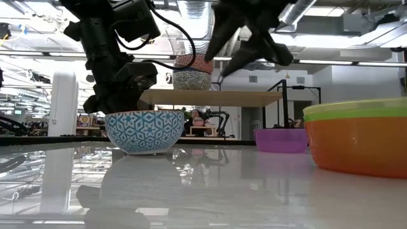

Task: Place and stack bowls onto a shelf
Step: Stack the orange patterned bowl on top of the blue patterned bowl on the shelf

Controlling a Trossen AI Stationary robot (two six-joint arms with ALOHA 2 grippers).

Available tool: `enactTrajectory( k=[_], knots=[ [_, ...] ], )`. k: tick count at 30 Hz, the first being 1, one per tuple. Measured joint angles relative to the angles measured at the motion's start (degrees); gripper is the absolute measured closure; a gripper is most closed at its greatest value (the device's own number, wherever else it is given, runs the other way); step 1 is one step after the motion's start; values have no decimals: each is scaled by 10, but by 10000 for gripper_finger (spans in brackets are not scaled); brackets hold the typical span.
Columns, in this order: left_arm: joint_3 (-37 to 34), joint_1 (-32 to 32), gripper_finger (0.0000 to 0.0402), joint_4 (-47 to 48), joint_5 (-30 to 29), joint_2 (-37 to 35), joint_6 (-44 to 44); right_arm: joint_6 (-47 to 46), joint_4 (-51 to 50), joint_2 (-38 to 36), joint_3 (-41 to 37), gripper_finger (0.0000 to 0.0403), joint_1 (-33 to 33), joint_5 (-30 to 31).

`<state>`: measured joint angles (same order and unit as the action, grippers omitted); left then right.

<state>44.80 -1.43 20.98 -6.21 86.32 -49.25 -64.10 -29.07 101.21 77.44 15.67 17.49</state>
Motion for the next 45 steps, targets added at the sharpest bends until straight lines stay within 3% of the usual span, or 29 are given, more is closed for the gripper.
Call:
enactTrajectory(
  k=[17, 31, 40, 45],
  knots=[
    [0, -13, 388, 1, 3, 0, -2, -31, 23, 28, -1, 197, 12, -5],
    [0, -31, 231, -29, 14, 0, -20, -18, 21, 28, -1, 197, 12, -5],
    [7, -33, 212, -53, 82, -3, -1, -14, 22, 28, -1, 197, -2, 0],
    [17, -37, 211, -53, 84, -30, 5, 1, 31, 41, -1, 197, -3, -3]
  ],
)
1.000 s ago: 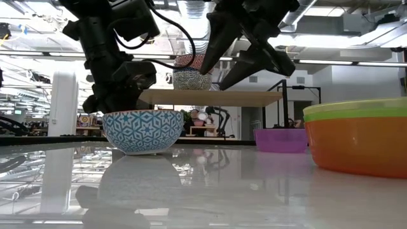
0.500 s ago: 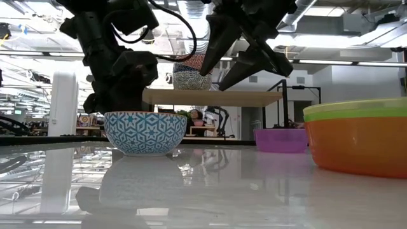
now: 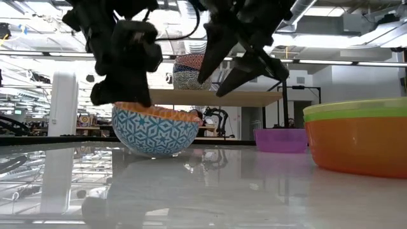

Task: Place and stack bowls onto a shelf
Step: Stack the orange patterned bowl on top of the blue patterned bowl on the shelf

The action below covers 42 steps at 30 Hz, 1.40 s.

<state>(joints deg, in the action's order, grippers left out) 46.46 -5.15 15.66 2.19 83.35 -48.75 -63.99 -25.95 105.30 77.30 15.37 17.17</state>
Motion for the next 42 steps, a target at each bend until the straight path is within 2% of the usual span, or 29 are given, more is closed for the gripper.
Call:
enactTrajectory(
  k=[9, 16, 29, 37, 42],
  knots=[
    [8, 0, 211, 22, -29, -39, 16, 2, 23, 10, 1, 198, 0, 3],
    [8, -1, 211, 37, 4, -53, 22, 16, 32, 17, 1, 198, -2, 10],
    [8, -17, 211, 59, -4, -233, 48, 17, 54, 22, 0, 198, -8, 10],
    [8, -32, 211, 74, -77, -333, 86, 48, 57, 22, 2, 208, -29, 9],
    [8, -32, 211, 104, -106, -378, 93, 88, 53, 40, 30, 221, -36, 7]
  ],
)
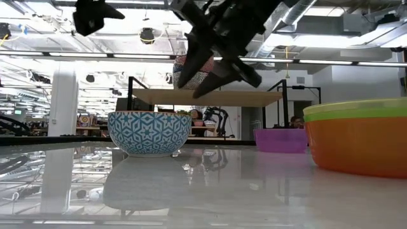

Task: Place and stack bowls onto a shelf
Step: Stack the orange patterned bowl on top of the blue patterned bowl on the shelf

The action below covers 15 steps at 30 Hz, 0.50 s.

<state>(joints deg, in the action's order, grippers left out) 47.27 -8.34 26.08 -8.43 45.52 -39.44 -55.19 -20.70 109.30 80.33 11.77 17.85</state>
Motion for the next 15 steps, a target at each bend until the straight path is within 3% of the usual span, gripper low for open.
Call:
enactTrajectory(
  k=[9, 15],
  knots=[
    [0, 0, 211, 36, -15, -29, -5, 25, -92, 63, 67, 235, 1, 0],
    [0, 0, 211, 55, -15, -22, -4, 41, -88, 63, 69, 235, 0, 4]
  ],
)
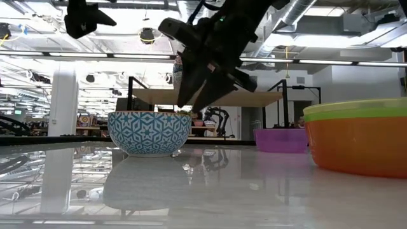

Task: Place and stack bowls onto a shelf
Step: Stack the orange patterned bowl on top of the blue patterned bowl on the shelf

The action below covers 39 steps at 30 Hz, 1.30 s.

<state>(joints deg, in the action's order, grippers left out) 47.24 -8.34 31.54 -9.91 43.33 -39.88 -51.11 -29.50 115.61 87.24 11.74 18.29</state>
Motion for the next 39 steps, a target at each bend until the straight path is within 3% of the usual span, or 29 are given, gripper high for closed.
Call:
enactTrajectory(
  k=[15, 24, 27, 32, 39],
  knots=[
    [0, 0, 211, 9, -19, 10, 17, 2, 8, 14, -2, 235, -6, 15],
    [0, 0, 211, 12, -19, 9, 17, -13, 10, 55, 6, 238, -5, -30],
    [0, 0, 211, 13, -20, 9, 17, -21, 1, 55, 7, 263, -9, -32],
    [0, 0, 211, 16, -30, 9, 21, -30, -11, 53, 9, 356, -16, -68],
    [0, 0, 211, 22, -43, 9, 22, -52, -20, 50, 8, 363, -15, -79]
  ],
)
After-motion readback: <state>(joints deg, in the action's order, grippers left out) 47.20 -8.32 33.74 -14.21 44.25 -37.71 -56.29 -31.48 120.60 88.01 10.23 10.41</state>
